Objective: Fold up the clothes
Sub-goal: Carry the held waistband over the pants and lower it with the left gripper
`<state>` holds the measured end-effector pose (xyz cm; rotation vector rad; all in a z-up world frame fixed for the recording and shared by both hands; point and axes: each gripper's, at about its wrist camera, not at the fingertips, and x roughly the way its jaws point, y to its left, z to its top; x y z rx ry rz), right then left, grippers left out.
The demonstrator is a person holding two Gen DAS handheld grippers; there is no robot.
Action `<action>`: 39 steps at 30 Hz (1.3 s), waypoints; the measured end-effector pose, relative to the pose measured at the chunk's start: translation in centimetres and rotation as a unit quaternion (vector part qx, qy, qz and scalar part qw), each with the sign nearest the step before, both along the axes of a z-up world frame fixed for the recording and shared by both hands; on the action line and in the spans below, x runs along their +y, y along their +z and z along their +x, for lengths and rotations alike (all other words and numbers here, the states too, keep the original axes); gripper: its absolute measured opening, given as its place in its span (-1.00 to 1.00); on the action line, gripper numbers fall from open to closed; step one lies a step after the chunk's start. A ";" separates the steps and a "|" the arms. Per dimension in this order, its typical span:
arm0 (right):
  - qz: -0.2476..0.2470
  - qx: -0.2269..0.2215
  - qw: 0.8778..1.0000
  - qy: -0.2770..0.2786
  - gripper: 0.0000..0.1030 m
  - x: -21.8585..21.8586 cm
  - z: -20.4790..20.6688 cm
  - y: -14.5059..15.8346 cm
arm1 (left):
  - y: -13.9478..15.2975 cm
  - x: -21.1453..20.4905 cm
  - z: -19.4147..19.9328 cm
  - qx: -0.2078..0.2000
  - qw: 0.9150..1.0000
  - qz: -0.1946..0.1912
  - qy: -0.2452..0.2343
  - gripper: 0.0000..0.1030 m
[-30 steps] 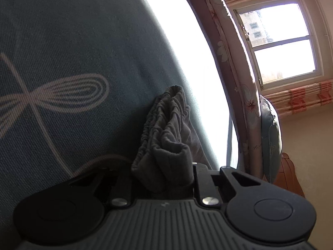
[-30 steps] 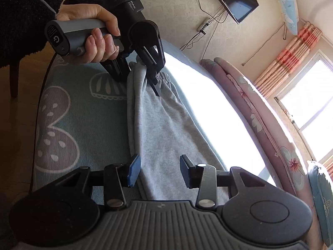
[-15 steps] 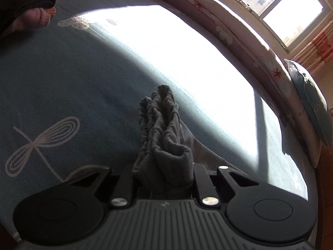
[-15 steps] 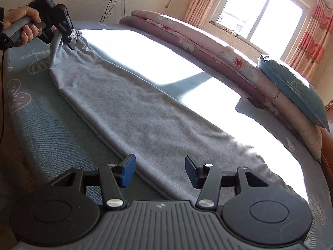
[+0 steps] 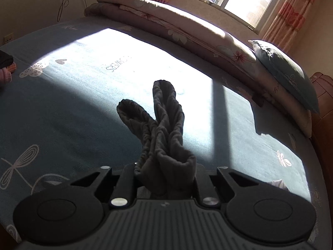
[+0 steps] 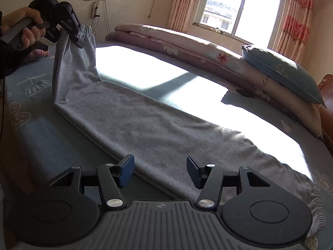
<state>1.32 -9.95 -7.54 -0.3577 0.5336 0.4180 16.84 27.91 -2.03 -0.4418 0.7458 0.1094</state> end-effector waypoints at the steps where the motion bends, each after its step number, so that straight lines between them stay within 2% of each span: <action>1: 0.003 0.001 1.000 -0.004 0.18 -0.4 0.0 0.0 | 0.2 -0.9 0.2 -0.002 1.000 0.002 -0.009 -0.75; 8: 0.021 0.006 0.999 -0.026 0.20 -2.0 0.4 -0.1 | 0.9 -5.9 1.3 0.001 0.998 0.027 -0.061 -0.75; 16: 0.031 0.012 0.999 -0.034 0.21 -2.7 0.9 -0.3 | 1.1 -9.4 2.2 0.001 0.994 0.040 -0.100 -0.75; 21: 0.043 0.025 0.998 -0.031 0.21 -2.9 1.3 -0.5 | 1.8 -8.6 1.8 -0.010 0.995 0.025 -0.101 -0.75; 23: 0.063 0.036 0.997 -0.022 0.21 -3.0 1.8 -0.4 | 2.2 -7.5 1.5 -0.016 0.995 0.024 -0.091 -0.75; 26: 0.109 0.069 0.992 -0.001 0.34 -2.9 3.7 0.1 | 2.7 -5.2 0.7 -0.025 0.997 0.016 -0.070 -0.75; 29: 0.182 0.128 0.974 0.030 0.35 -2.0 7.2 1.0 | 2.5 -2.6 -0.3 -0.032 0.999 0.009 -0.042 -0.75; 32: 0.256 0.187 0.946 0.063 0.33 -0.1 11.4 1.7 | 1.8 0.0 -1.3 -0.036 0.999 -0.010 -0.018 -0.75; 34: 0.293 0.221 0.926 0.085 0.10 2.0 14.6 1.9 | 1.3 1.4 -1.8 -0.040 0.999 -0.022 -0.010 -0.75; 35: 0.308 0.237 0.916 0.095 -0.15 3.2 16.2 1.9 | 1.0 1.9 -2.0 -0.043 0.999 -0.029 -0.008 -0.75; 36: 0.318 0.250 0.909 0.097 -0.33 4.6 17.9 1.7 | 0.9 2.3 -2.2 -0.046 0.998 -0.034 -0.008 -0.75; 39: 0.351 0.292 0.884 0.099 -0.52 8.5 22.5 0.8 | 0.5 3.3 -2.5 -0.057 0.997 -0.045 -0.009 -0.75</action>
